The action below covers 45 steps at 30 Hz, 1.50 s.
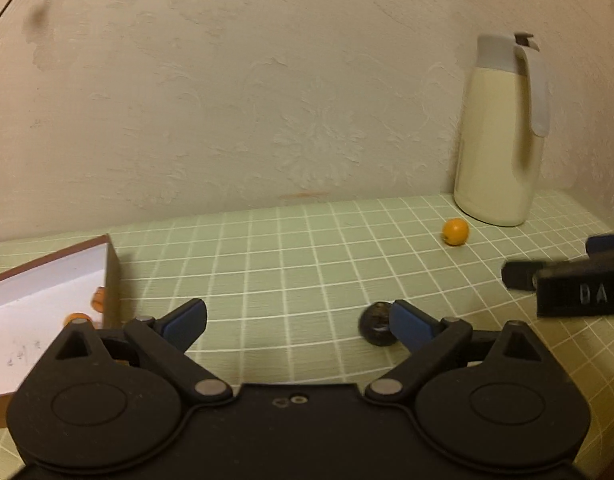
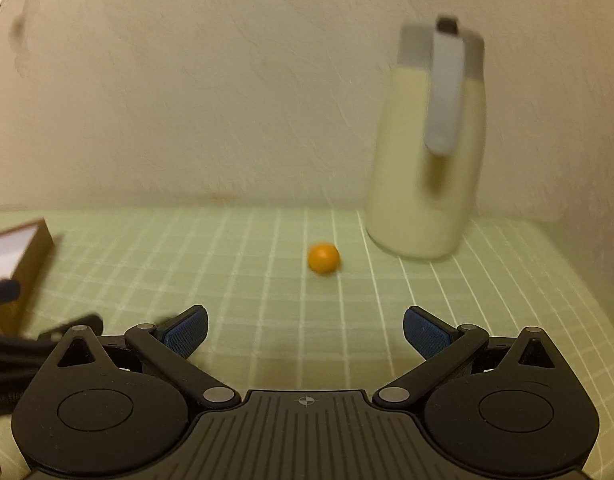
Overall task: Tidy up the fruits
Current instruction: 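Move both open tools back toward the dark fruits and cylinder pieces on the table, then grasp the small orange cylinder piece with the left tool while the right tool grasps a dark brown fruit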
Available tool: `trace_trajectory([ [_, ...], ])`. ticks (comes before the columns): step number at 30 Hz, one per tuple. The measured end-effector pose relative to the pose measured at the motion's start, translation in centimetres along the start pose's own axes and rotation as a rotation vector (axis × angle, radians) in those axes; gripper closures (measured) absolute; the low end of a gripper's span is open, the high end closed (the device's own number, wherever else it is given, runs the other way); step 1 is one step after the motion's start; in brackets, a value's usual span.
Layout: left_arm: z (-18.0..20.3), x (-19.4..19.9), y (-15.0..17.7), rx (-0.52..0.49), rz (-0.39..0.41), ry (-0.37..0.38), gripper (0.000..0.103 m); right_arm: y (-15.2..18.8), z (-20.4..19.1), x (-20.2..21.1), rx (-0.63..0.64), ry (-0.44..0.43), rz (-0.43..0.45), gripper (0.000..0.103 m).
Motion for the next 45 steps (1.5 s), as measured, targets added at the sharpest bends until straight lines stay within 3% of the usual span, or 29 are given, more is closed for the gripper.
trace_trajectory([
  [6,1.3,-0.6,1.1,-0.031,-0.038,0.011,0.017,3.4,1.0,0.6,0.002,-0.016,-0.049,0.000],
  [12,0.5,0.7,2.1,-0.016,-0.066,-0.004,0.017,4.4,0.4,2.4,0.021,-0.043,-0.031,0.000],
  [21,-0.9,3.1,2.4,-0.020,-0.053,-0.035,0.015,6.3,-4.3,4.3,0.123,-0.138,-0.028,0.000],
  [27,-2.3,2.4,2.4,0.007,-0.067,-0.048,0.015,6.5,-5.5,3.1,0.168,-0.106,-0.006,0.000],
  [32,-2.2,2.1,2.6,0.004,-0.070,-0.035,0.015,8.2,-6.0,0.9,0.213,-0.112,-0.066,0.000],
  [35,-1.1,1.5,2.5,-0.015,-0.067,-0.011,0.015,8.6,-4.4,0.0,0.223,-0.069,-0.052,0.000],
  [39,1.0,0.3,2.4,-0.030,-0.072,0.017,0.015,7.9,-0.7,-1.7,0.131,0.011,-0.045,0.000],
  [45,3.5,-1.9,2.3,-0.049,-0.079,0.028,0.018,6.4,2.3,-4.2,0.110,0.042,-0.037,0.000],
])
Point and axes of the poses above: each gripper's, at about its wrist camera, not at the fingertips, and x roughly against the way its jaws point, z to its right, y to its underside, the point moved 9 cm from there along -x, roughly the way its jaws point, and after that the axes turned 4 degrees about z, right-handed, at the moved point
